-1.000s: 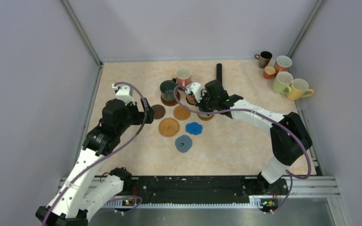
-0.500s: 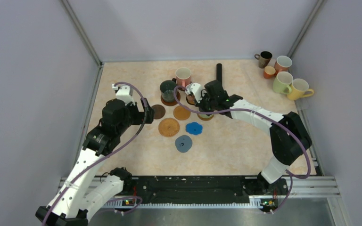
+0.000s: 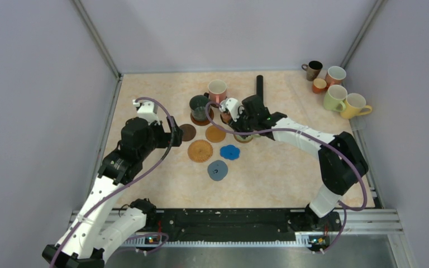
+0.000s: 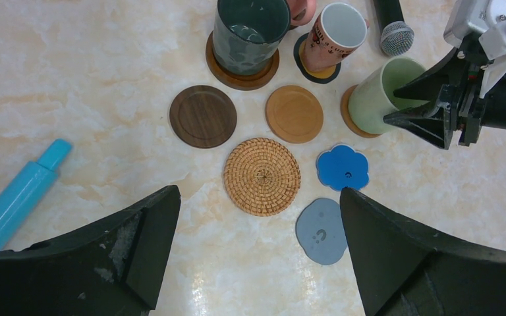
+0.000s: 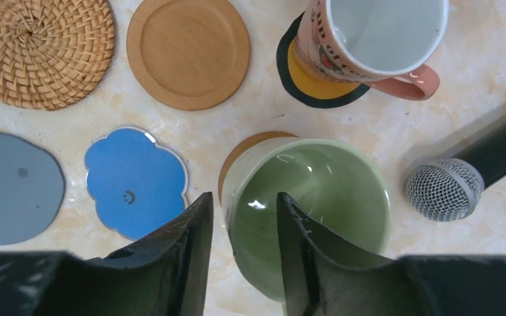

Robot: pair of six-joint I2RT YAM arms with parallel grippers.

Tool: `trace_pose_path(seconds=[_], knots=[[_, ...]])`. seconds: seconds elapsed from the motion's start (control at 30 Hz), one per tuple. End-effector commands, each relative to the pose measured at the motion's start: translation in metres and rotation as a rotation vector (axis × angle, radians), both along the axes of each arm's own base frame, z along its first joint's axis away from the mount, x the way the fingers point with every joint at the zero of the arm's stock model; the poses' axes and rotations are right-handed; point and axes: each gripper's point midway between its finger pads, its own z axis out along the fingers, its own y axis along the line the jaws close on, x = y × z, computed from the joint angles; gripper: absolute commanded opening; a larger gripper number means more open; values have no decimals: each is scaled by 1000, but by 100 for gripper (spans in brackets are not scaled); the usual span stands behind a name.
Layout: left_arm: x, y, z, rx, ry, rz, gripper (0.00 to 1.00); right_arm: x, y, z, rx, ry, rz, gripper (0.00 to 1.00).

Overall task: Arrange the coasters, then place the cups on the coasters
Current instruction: Place the cup on the coaster, then pick up the cup from the tray.

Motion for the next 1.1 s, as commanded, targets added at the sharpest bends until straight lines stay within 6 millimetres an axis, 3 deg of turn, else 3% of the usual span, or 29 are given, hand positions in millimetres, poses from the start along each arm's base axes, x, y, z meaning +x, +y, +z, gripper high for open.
trace_pose_path(seconds=[0.0,0.17,0.23,0.33,0.53,0.63,0.73,0.87,1.07], knots=[[4,-3,7,-22,-31,-5,96,14,13,57,97,-114,-7,49],[4,-3,7,-22,-31,-4,96,25,7,118,187,-205,-120,76],[4,-2,8,-21,-32,-3,96,38,-7,139,202,-258,-223,91],[3,-2,9,-22,-37,-3,97,64,-45,154,197,-322,-413,94],[1,-2,10,-25,-42,-8,96,111,-177,153,66,-404,-888,89],[0,-3,11,-28,-43,-14,96,123,-238,141,22,-386,-1035,76],[-1,-5,10,-27,-40,-22,97,132,-287,128,-4,-372,-1138,62],[-1,-8,9,-25,-37,-32,97,146,-330,109,-13,-333,-1195,49],[0,-7,8,-20,-34,-29,97,168,-359,91,-55,-307,-1194,47]])
